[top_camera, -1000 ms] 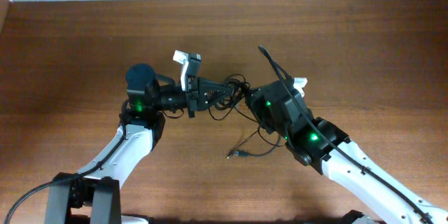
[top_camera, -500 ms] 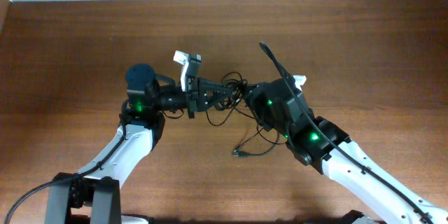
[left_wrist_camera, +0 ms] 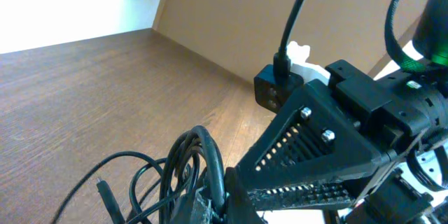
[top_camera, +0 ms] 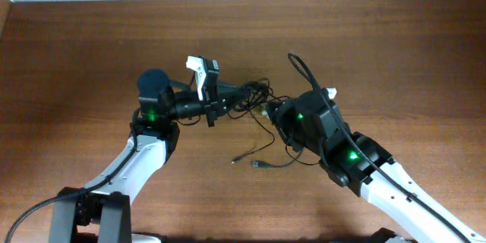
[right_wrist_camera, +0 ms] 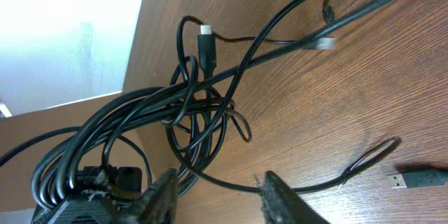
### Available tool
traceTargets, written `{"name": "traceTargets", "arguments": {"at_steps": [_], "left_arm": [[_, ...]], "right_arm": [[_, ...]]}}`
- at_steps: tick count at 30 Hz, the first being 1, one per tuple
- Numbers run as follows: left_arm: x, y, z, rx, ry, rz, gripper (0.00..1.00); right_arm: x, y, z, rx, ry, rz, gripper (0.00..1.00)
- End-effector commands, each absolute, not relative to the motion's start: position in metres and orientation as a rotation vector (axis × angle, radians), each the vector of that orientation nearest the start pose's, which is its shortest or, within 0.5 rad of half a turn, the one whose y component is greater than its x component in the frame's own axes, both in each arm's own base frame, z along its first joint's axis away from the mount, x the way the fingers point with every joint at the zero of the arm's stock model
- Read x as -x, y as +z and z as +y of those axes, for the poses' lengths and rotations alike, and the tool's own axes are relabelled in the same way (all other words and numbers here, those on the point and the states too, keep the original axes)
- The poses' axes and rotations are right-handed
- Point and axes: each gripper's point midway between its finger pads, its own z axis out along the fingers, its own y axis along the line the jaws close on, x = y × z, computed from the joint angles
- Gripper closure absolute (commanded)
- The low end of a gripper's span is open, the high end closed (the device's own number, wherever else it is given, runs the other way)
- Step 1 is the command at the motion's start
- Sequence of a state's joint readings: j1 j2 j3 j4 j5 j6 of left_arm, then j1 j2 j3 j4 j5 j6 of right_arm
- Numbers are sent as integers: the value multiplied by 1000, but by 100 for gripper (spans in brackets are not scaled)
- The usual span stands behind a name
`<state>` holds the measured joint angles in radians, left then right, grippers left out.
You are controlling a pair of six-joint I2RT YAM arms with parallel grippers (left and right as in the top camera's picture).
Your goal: Untangle cables
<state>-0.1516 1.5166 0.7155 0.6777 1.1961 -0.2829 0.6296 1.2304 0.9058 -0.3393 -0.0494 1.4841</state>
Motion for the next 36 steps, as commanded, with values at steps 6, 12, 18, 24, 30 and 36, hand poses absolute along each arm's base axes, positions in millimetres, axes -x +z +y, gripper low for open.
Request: {"name": "traceTargets", "arguments": {"at_steps": [6, 12, 18, 24, 30, 36], "left_arm": [[-309, 232, -216, -930, -1376, 1532, 100], [-302, 235, -217, -974, -1402, 1503, 100], [-301, 235, -217, -979, -1400, 1496, 100], [-304, 235, -217, -966, -1388, 1502, 100], [-307, 234, -217, -948, -1377, 1515, 100], [-322, 232, -204, -879, -1326, 1546, 100]], "right_arm": [[-327, 201, 227, -1013, 1089, 2167, 56], [-336, 163, 234, -1050, 1015, 2234, 56], [-332, 141, 247, -1067, 1036, 2327, 57], [-300, 120, 251, -1041, 1005, 2531, 96], [-291, 150, 257, -696, 1083, 2550, 96], [-277, 178, 183, -669, 923, 2518, 96]]}}
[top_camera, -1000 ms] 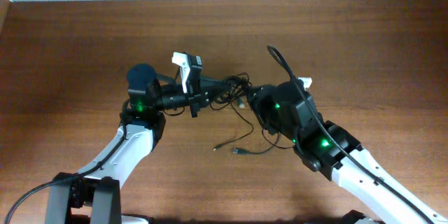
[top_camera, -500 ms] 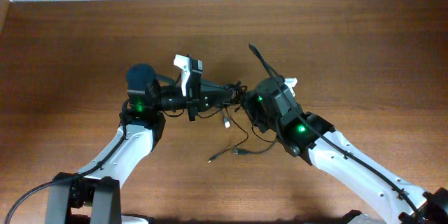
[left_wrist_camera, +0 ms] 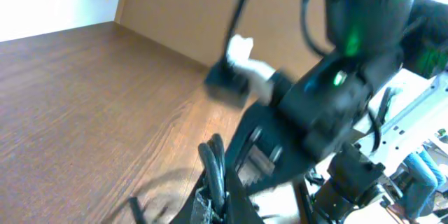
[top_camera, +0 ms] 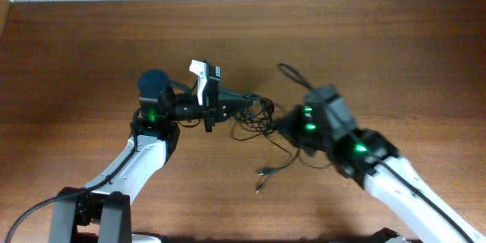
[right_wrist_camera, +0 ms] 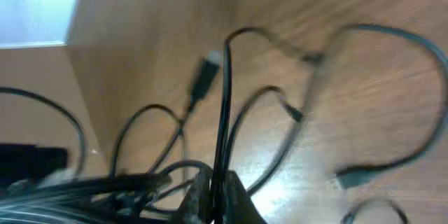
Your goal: Untangle cables
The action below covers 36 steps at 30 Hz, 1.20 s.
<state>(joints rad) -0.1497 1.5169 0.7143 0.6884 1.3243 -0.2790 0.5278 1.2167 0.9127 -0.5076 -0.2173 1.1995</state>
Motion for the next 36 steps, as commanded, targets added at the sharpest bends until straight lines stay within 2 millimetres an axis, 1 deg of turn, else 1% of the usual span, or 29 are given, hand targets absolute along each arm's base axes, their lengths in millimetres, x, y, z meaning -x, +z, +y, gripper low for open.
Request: {"name": "traceTargets", "arguments": {"at_steps": [1, 3, 6, 7, 8, 9, 10, 11, 12, 14, 16, 17, 18, 19, 22, 24, 27, 29, 31, 32, 34, 36], "left_arm": [[-323, 231, -203, -868, -1320, 1554, 100], [-326, 228, -202, -843, -1322, 1582, 100], [-325, 223, -202, -826, -1343, 1615, 100], [-324, 222, -202, -821, -1348, 1623, 100], [-324, 221, -202, -817, -1352, 1630, 100], [-324, 219, -202, -813, -1357, 1638, 100], [-324, 219, -202, -813, -1358, 1638, 100], [-324, 220, -202, -813, -1357, 1637, 100], [-324, 220, -202, -814, -1356, 1636, 100], [-324, 220, -202, -847, -1325, 1608, 100], [-323, 220, -202, -868, -1308, 1590, 100], [-323, 220, -202, -870, -1306, 1587, 100], [-323, 220, -202, -871, -1305, 1586, 100], [-323, 220, -202, -871, -1305, 1586, 100], [-323, 220, -203, -872, -1306, 1586, 100], [-322, 220, -203, -878, -1313, 1583, 100], [-322, 220, -203, -878, -1313, 1583, 100], [-322, 220, -203, -878, -1313, 1583, 100], [-321, 220, -203, -880, -1315, 1582, 100], [-320, 221, -203, -884, -1320, 1580, 100], [-317, 221, -204, -902, -1339, 1570, 100], [-315, 222, -204, -907, -1345, 1568, 100]], "right_arm": [[-276, 178, 177, -648, 901, 2521, 96], [-274, 176, 171, -653, 878, 2533, 96], [-278, 170, 166, -673, 833, 2531, 95], [-280, 168, 164, -682, 810, 2529, 93], [-281, 166, 164, -684, 804, 2531, 86], [-281, 165, 165, -683, 803, 2536, 74], [-280, 165, 166, -658, 808, 2543, 67], [-281, 167, 169, -593, 812, 2546, 60], [-281, 168, 171, -541, 817, 2544, 56], [-283, 175, 179, -450, 865, 2529, 55], [-285, 183, 188, -405, 934, 2508, 55], [-286, 189, 194, -388, 988, 2490, 53], [-287, 194, 199, -439, 1045, 2477, 52], [-289, 197, 201, -527, 1093, 2462, 52], [-294, 206, 205, -627, 1167, 2420, 52], [-294, 204, 208, -679, 1183, 2423, 52], [-295, 188, 222, -765, 1201, 2471, 52], [-300, 179, 234, -759, 1223, 2486, 52], [-310, 176, 249, -718, 1275, 2471, 54], [-315, 176, 254, -711, 1302, 2460, 57], [-321, 171, 258, -768, 1329, 2454, 57], [-326, 163, 258, -814, 1312, 2452, 58]]}}
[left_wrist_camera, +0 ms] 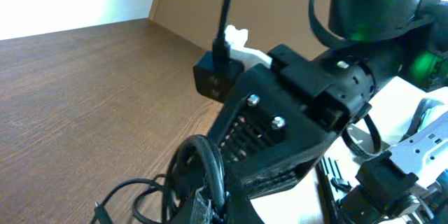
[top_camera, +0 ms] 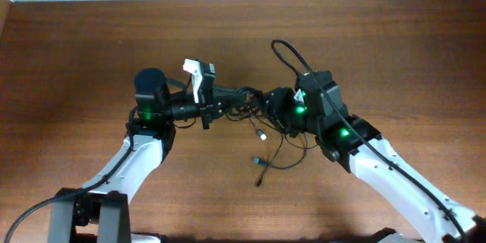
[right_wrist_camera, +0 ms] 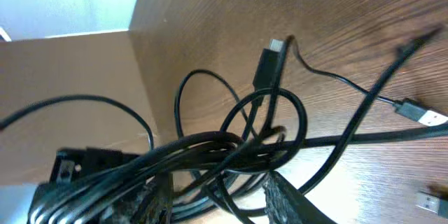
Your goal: Untangle cables
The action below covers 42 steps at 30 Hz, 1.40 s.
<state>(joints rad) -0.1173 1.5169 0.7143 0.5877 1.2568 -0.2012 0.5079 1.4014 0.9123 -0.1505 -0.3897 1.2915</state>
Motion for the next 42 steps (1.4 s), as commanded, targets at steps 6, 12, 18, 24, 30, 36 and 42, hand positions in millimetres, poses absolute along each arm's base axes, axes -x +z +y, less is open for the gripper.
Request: {"name": "traceTargets", "arguments": {"at_steps": [6, 12, 18, 24, 30, 36, 42], "left_arm": [[-303, 227, -206, -978, -1389, 1511, 100], [-302, 231, -206, -1003, -1382, 1481, 100], [-308, 231, -193, -974, -1364, 1492, 100], [-288, 223, -194, -985, -1530, 1543, 100], [-287, 213, -194, -915, -1590, 1628, 100], [-363, 141, -158, 224, -1387, 2246, 97], [-353, 101, -141, 1502, -1509, 2285, 100]], "right_arm": [[-332, 144, 256, -934, 1271, 2466, 70], [-327, 136, 251, -845, 1207, 2513, 96], [-318, 90, 181, -1110, 807, 2589, 96], [-327, 88, 150, -1235, 790, 2548, 95], [-332, 92, 151, -970, 763, 2590, 66], [-314, 108, 130, -925, 631, 2586, 60], [-274, 128, 134, -849, 640, 2656, 59]]}}
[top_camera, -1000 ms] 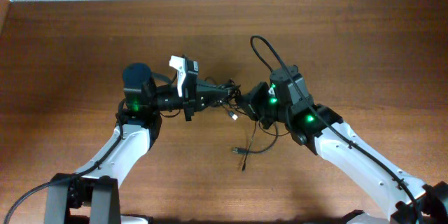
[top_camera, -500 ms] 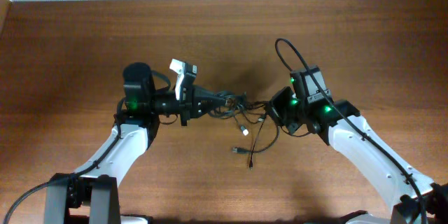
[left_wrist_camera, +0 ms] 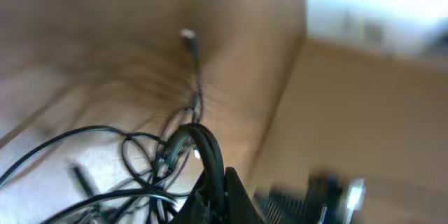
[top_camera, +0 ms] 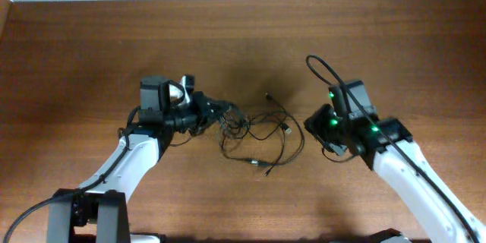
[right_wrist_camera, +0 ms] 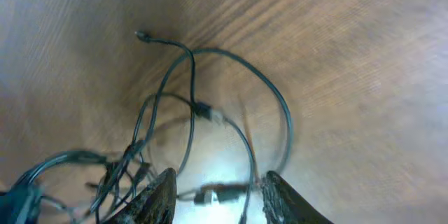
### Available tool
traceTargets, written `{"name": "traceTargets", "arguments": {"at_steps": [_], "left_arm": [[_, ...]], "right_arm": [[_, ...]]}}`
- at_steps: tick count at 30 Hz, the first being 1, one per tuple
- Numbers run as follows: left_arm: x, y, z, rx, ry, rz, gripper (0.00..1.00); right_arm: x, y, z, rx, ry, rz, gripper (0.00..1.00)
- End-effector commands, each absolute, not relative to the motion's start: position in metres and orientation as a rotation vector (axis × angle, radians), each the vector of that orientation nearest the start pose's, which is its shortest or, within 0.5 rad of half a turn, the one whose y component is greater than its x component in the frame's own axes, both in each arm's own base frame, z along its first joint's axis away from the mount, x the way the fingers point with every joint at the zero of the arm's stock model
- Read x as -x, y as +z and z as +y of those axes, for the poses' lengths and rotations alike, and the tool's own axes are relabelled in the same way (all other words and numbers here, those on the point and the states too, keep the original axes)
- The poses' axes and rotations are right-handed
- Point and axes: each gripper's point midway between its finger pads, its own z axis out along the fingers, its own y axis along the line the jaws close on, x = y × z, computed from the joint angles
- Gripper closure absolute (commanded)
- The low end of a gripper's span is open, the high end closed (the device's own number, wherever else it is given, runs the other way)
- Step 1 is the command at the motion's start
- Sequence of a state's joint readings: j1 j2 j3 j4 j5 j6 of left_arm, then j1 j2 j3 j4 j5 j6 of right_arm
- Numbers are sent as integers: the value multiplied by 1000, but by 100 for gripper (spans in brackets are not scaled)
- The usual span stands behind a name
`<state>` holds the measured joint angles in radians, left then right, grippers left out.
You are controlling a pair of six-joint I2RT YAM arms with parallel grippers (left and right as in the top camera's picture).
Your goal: Untangle cables
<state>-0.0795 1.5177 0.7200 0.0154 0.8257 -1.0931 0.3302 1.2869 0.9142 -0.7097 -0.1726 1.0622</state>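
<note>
A tangle of black cables (top_camera: 252,130) lies on the brown table (top_camera: 395,45), its thin strands spread toward the right. My left gripper (top_camera: 208,112) sits at the tangle's left end, shut on a thick black cable loop (left_wrist_camera: 201,147). In the left wrist view the gripper (left_wrist_camera: 213,185) pinches that loop, with thin strands trailing off to the left. My right gripper (top_camera: 310,127) stands open just right of the strands. In the right wrist view the gripper (right_wrist_camera: 218,197) has a plug (right_wrist_camera: 213,196) and thin cables (right_wrist_camera: 192,98) on the table below it, nothing gripped.
A cable end with a plug (top_camera: 260,164) points toward the front of the table. The right arm's own camera cable (top_camera: 319,67) arches above its wrist. Bare wood surrounds the tangle on all sides.
My right gripper, open at the bundle beside the left gripper, now stands away to the right. The left gripper has shifted left and turned. The strands lie spread out on the table.
My left gripper held the bundle throughout. The right gripper was open beside the bundle, then shut on a thin cable farther right, then open again close against the bundle. Now it is open to the right, and the thin cables lie looser.
</note>
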Motion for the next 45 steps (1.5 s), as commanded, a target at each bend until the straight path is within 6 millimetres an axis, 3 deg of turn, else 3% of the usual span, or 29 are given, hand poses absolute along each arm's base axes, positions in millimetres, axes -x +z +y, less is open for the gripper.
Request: {"name": "traceTargets", "arguments": {"at_steps": [1, 4, 7, 10, 12, 19, 22, 23, 25, 28, 30, 33, 36, 38, 39, 41, 43, 45], "left_arm": [[-353, 101, -141, 1565, -1522, 2267, 100], [-346, 104, -147, 1772, -1605, 2233, 100], [-336, 103, -152, 1954, -1640, 2219, 100], [-334, 105, -154, 1951, -1663, 2232, 100], [-333, 106, -156, 1945, -1681, 2243, 100], [-331, 108, -158, 1823, -1696, 2296, 100], [-332, 109, -158, 1706, -1695, 2328, 100], [-333, 110, -158, 1674, -1698, 2333, 100], [-332, 112, -160, 1665, -1712, 2338, 100], [-338, 119, -161, 1598, -1744, 2318, 100], [-344, 126, -162, 1530, -1777, 2300, 100], [-351, 142, -165, 1367, -1838, 2273, 100], [-358, 162, -169, 1094, -1882, 2242, 100], [-363, 177, -171, 785, -1847, 2204, 100], [-366, 188, -172, 479, -1761, 2146, 100], [-363, 194, -175, 138, -1641, 2079, 100], [-355, 191, -178, -126, -1536, 2034, 100], [-352, 183, -177, -199, -1486, 2038, 100]], "right_arm": [[-268, 131, 146, -763, 678, 2684, 56], [-257, 135, 181, -539, 764, 2733, 38], [-254, 134, 204, -504, 814, 2736, 38], [-260, 133, 229, -457, 892, 2717, 38], [-262, 129, 241, -532, 945, 2722, 38], [-286, 117, 264, -628, 1047, 2674, 38], [-287, 109, 266, -676, 1043, 2689, 39], [-286, 106, 266, -678, 1038, 2700, 41], [-280, 99, 267, -684, 1035, 2743, 54], [-268, 84, 263, -716, 988, 2826, 83], [-261, 76, 258, -730, 941, 2869, 96], [-258, 74, 255, -581, 900, 2888, 96], [-250, 56, 224, -636, 650, 2931, 96], [-246, 52, 214, -653, 572, 2944, 96], [-246, 51, 214, -644, 566, 2947, 94], [-247, 53, 215, -640, 574, 2941, 82], [-250, 64, 217, -511, 608, 2918, 68], [-255, 76, 217, -430, 634, 2880, 64]]}}
